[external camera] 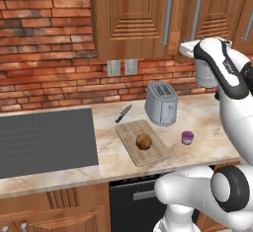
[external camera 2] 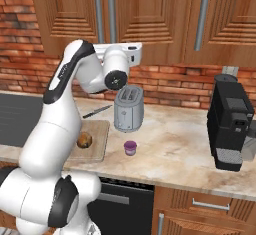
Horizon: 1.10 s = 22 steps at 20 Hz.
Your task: Pick the bread, place it on the cutting board, pick the jam, place it on the counter, and close the cabinet.
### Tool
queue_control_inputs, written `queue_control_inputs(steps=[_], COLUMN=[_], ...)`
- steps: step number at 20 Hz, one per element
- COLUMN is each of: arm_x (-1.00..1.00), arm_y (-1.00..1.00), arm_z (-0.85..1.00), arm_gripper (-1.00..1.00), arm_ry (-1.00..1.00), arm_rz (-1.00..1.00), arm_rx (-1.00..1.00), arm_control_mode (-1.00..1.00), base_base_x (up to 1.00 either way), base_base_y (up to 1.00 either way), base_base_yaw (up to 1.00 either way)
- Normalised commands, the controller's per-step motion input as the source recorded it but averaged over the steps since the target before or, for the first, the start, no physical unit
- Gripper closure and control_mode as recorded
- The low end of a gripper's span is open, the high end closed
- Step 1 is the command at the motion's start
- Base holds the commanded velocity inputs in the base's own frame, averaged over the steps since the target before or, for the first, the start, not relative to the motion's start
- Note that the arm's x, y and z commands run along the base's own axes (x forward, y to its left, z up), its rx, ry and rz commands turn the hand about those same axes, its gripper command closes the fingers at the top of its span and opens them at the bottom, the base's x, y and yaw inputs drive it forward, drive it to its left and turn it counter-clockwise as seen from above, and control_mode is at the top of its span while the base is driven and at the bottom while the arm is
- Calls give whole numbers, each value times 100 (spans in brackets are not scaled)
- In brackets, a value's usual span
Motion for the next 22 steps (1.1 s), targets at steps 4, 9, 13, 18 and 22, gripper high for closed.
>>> queue_control_inputs(steps=[4, 9, 13, 18, 22], arm_x=[38, 38, 35, 36, 34], arm_y=[14, 8, 4, 1, 0], arm_z=[0, 1, 2, 0, 0], arm_gripper=[-100, -100, -100, -100, -100], arm_ry=[0, 2, 2, 0, 0], arm_rz=[-11, -11, -10, -9, -7], arm_rx=[0, 1, 1, 1, 0], arm_control_mode=[-100, -100, -100, -100, -100], base_base_x=[0, 0, 0, 0, 0], base_base_y=[0, 0, 0, 0, 0], base_base_yaw=[0, 0, 0, 0, 0])
